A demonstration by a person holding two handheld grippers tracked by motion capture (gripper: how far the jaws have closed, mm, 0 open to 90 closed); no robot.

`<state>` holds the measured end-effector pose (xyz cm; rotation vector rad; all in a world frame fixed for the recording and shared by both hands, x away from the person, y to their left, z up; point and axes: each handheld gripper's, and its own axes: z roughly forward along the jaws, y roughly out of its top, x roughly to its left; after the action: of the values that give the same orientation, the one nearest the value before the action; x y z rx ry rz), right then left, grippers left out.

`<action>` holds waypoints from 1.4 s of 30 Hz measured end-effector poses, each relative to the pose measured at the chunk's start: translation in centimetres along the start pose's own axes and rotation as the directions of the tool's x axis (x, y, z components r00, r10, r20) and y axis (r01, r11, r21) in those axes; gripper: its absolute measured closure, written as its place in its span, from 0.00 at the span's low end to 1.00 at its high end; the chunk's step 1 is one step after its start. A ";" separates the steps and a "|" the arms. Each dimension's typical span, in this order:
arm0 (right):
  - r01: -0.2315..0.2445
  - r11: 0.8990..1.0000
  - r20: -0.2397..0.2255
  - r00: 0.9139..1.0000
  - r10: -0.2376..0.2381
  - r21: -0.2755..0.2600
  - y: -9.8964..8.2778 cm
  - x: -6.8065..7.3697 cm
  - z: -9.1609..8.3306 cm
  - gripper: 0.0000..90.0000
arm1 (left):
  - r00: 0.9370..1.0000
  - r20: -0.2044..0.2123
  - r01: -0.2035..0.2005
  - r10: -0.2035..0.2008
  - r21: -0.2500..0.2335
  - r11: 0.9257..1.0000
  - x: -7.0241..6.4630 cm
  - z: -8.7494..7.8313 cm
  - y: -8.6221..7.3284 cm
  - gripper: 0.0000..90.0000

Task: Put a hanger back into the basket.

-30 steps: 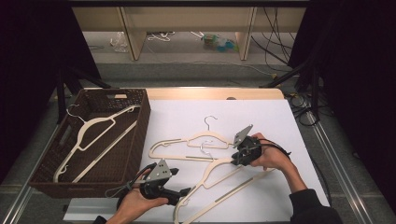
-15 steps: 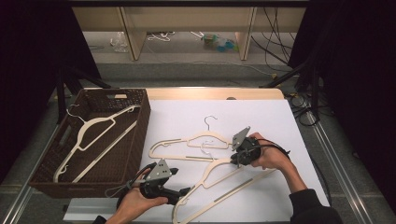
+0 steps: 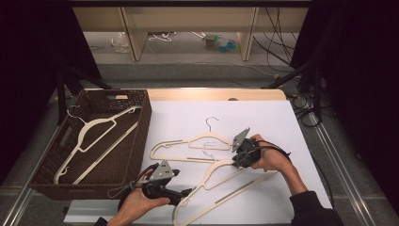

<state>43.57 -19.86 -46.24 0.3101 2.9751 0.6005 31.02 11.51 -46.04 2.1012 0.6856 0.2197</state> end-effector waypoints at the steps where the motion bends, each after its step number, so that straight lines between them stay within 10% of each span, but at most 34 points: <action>1: 0.001 1.000 0.001 1.000 -0.001 0.005 0.1 0.1 0.0 0.84 | 1.000 0.000 0.009 -0.009 -0.001 1.000 -0.1 0.0 0.0 0.25; 12: 0.049 0.999 0.014 0.999 -0.049 0.009 0.7 0.3 -0.5 0.89 | 1.000 0.016 0.015 -0.015 0.014 1.000 0.1 0.1 0.0 0.26; 25: -0.004 1.000 0.006 1.000 0.003 0.020 0.7 0.3 -0.2 0.86 | 1.000 0.012 0.010 -0.010 0.027 1.000 0.2 0.2 0.0 0.26; 42: 0.036 0.991 0.058 0.997 -0.044 0.126 2.1 1.1 0.3 0.86 | 1.000 0.004 0.004 -0.004 0.012 1.000 0.1 0.3 0.0 0.26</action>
<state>42.94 -17.61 -45.72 0.2719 2.9578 0.3940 31.22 11.41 -46.23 2.1107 0.6904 0.2091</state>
